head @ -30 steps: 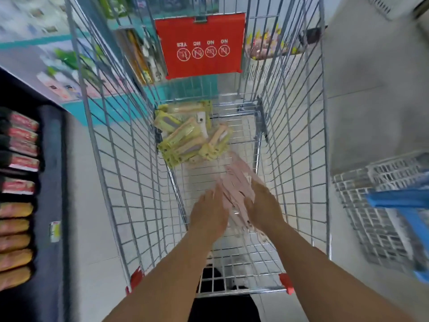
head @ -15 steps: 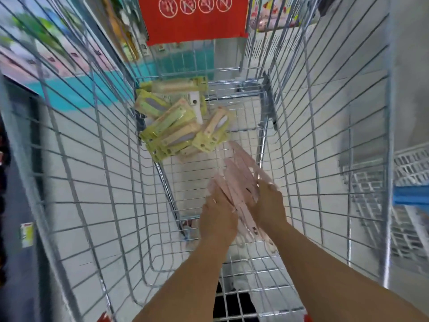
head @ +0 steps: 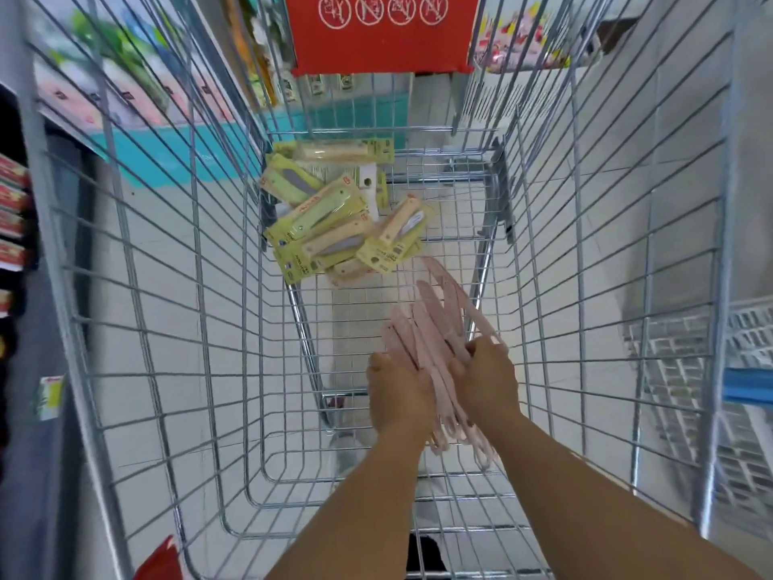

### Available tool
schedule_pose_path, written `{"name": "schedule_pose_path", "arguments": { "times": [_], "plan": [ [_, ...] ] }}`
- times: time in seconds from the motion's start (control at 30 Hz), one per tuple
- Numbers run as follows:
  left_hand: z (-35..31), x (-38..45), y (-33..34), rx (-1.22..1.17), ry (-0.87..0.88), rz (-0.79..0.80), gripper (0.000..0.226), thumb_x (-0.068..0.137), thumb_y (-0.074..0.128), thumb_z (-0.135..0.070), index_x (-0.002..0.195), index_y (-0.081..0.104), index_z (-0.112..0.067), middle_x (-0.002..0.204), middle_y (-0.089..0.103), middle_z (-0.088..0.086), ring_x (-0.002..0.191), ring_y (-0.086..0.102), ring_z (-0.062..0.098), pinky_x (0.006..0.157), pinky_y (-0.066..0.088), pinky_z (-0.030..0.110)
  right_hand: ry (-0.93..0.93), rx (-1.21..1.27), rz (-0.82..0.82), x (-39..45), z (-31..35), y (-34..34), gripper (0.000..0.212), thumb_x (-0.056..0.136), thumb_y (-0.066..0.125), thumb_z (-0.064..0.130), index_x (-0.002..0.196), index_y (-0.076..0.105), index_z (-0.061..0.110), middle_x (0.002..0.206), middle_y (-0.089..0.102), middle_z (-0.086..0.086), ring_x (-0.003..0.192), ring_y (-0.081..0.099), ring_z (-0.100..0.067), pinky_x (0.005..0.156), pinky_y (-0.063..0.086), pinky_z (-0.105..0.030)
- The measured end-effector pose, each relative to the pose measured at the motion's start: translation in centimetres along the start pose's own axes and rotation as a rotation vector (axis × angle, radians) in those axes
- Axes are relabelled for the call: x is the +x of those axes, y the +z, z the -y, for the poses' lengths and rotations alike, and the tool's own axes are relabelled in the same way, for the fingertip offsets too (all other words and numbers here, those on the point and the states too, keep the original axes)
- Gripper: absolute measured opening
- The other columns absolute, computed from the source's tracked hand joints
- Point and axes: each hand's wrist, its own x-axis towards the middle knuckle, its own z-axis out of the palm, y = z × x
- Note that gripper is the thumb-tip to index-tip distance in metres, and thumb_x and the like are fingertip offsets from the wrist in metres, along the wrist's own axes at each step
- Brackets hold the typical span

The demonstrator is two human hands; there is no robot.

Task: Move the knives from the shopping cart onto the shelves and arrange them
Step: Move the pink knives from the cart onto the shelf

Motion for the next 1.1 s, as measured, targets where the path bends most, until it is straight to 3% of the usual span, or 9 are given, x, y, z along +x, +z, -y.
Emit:
{"name": "schedule_pose_path", "arguments": {
  "times": [0.17, 0.33, 0.4, 0.53, 0.63, 0.77, 0.97, 1.1],
  "plan": [
    [-0.2, -0.3, 0.8, 0.041, 0.046, 0.029, 0.063, 0.085, 0.065, -0.043, 0.125, 0.033, -0.007, 0.121, 0.041, 0.01, 0.097, 0.058, 0.03, 0.068, 0.047, 0.035, 0.014, 0.021, 0.06, -0.5, 0.2, -0.3, 0.028, 0.086, 0.063, 0.03, 0.103, 0.054, 0.01, 0.099, 0.058, -0.009, 0.085, 0.059, -0.026, 0.065, 0.04, -0.03],
    [-0.7, -0.3, 0.8, 0.052, 0.019, 0.055, 0.05, 0.09, 0.059, -0.03, 0.124, 0.032, -0.006, 0.122, 0.039, 0.014, 0.102, 0.054, 0.034, 0.071, 0.042, 0.036, 0.001, -0.037, 0.075, -0.4, 0.9, -0.8, 0.034, 0.079, 0.067, 0.035, 0.101, 0.053, 0.011, 0.098, 0.06, -0.009, 0.082, 0.061, -0.026, 0.067, 0.051, -0.035],
    [-0.9, -0.3, 0.7, 0.06, 0.002, 0.065, 0.049, 0.091, 0.059, -0.024, 0.127, 0.031, -0.007, 0.125, 0.038, 0.013, 0.104, 0.054, 0.034, 0.074, 0.044, 0.038, -0.009, -0.071, 0.095, -0.7, 1.3, -0.9, 0.042, 0.077, 0.069, 0.036, 0.107, 0.052, 0.011, 0.107, 0.057, -0.01, 0.087, 0.061, -0.028, 0.071, 0.053, -0.037],
    [-0.4, 0.0, 0.3, 0.137, 0.023, 0.056, 0.043, 0.094, 0.052, -0.01, 0.131, 0.032, -0.004, 0.128, 0.041, 0.015, 0.106, 0.055, 0.034, 0.079, 0.046, 0.039, -0.047, -0.189, 0.094, -1.3, 1.8, -0.8, 0.057, 0.081, 0.069, 0.031, 0.126, 0.042, 0.007, 0.126, 0.042, -0.014, 0.106, 0.054, -0.033, 0.081, 0.049, -0.04],
    [0.1, 0.6, -0.3, 0.15, 0.043, 0.043, 0.036, 0.092, 0.05, -0.002, 0.126, 0.037, -0.003, 0.126, 0.045, 0.015, 0.105, 0.055, 0.032, 0.081, 0.046, 0.037, -0.115, -0.19, 0.052, -1.7, 2.3, -0.4, 0.058, 0.081, 0.07, 0.034, 0.122, 0.04, 0.005, 0.124, 0.04, -0.015, 0.104, 0.051, -0.033, 0.078, 0.048, -0.039],
    [0.5, 1.1, -1.1, 0.17, 0.066, 0.048, 0.027, 0.094, 0.048, -0.007, 0.121, 0.043, -0.003, 0.118, 0.051, 0.014, 0.102, 0.056, 0.03, 0.079, 0.046, 0.037, -0.116, -0.226, 0.048, -2.2, 3.0, 0.4, 0.07, 0.08, 0.072, 0.04, 0.127, 0.034, 0.005, 0.125, 0.041, -0.014, 0.112, 0.047, -0.033, 0.082, 0.044, -0.038],
    [0.8, 1.5, -1.6, 0.13, 0.09, 0.065, 0.02, 0.094, 0.048, -0.017, 0.11, 0.045, -0.006, 0.107, 0.056, 0.012, 0.094, 0.057, 0.031, 0.075, 0.048, 0.04, -0.088, -0.245, 0.046, -2.5, 4.0, 1.0, 0.059, 0.088, 0.065, 0.026, 0.13, 0.033, 0.002, 0.125, 0.044, -0.017, 0.107, 0.053, -0.036, 0.079, 0.045, -0.037],
    [0.8, 1.6, -2.5, 0.136, 0.062, 0.041, 0.014, 0.095, 0.038, -0.006, 0.109, 0.042, -0.009, 0.104, 0.056, 0.011, 0.088, 0.055, 0.027, 0.068, 0.042, 0.036, -0.057, -0.285, 0.037, -2.7, 4.5, 0.7, 0.051, 0.091, 0.055, 0.007, 0.135, 0.03, 0.002, 0.128, 0.041, -0.018, 0.105, 0.057, -0.034, 0.082, 0.047, -0.035]
  ]
}}
